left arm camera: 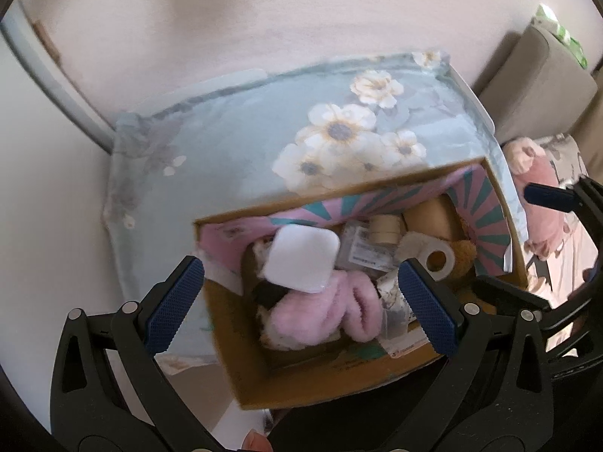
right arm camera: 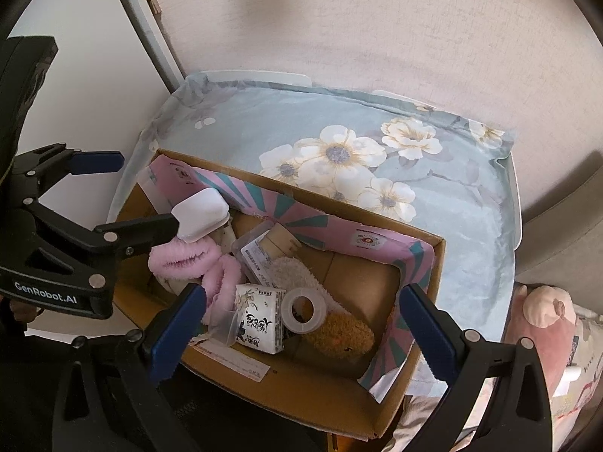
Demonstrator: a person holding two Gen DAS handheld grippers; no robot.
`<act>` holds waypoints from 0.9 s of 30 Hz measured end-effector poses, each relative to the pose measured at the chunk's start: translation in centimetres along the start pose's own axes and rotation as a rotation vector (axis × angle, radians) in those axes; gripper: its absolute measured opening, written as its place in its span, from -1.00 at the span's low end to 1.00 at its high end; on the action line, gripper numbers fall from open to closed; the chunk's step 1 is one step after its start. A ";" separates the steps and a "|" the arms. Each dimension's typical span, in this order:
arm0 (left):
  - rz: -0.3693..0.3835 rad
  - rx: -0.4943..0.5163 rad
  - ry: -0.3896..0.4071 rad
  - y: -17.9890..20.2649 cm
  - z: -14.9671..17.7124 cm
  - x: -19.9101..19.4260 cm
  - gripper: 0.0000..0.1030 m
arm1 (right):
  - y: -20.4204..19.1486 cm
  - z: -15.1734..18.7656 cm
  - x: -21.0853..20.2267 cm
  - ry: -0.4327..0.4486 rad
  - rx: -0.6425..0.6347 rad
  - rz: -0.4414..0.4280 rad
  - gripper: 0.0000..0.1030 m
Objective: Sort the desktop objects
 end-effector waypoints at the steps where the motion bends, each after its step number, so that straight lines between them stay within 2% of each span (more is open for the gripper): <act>1: -0.010 -0.013 0.007 -0.5 -0.5 -0.7 0.99 | 0.1 -0.3 -0.4 0.003 0.005 0.004 0.98; 6: -0.054 -0.062 0.083 -2.1 -3.4 -4.2 0.99 | 1.0 -2.2 -3.1 0.012 0.075 0.058 0.99; 11: -0.037 -0.137 0.130 -2.8 -5.6 -7.2 0.99 | 1.7 -3.3 -5.0 0.001 0.159 0.071 0.99; 16: -0.106 -0.161 0.205 -4.1 -7.3 -9.8 0.99 | 2.0 -5.2 -7.6 0.068 0.221 0.123 0.99; 19: -0.162 -0.170 0.238 -5.0 -7.5 -10.4 0.99 | 2.9 -6.1 -8.5 0.114 0.227 0.196 0.99; 23: -0.227 -0.186 0.285 -6.1 -7.5 -10.4 0.99 | 4.0 -6.3 -8.5 0.150 0.264 0.251 0.99; 27: -0.236 -0.194 0.277 -6.4 -6.8 -9.5 0.99 | 5.4 -5.8 -8.1 0.178 0.315 0.310 0.99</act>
Point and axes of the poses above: each gripper's, at about its wrist camera, not at the fingertips, and x roughly the way its jaws point, y to its right, z to its underside, the point moved 10 cm from there along x, roughly the way its jaws point, and after that the axes turned 10 degrees about y, right-handed, at the moved point
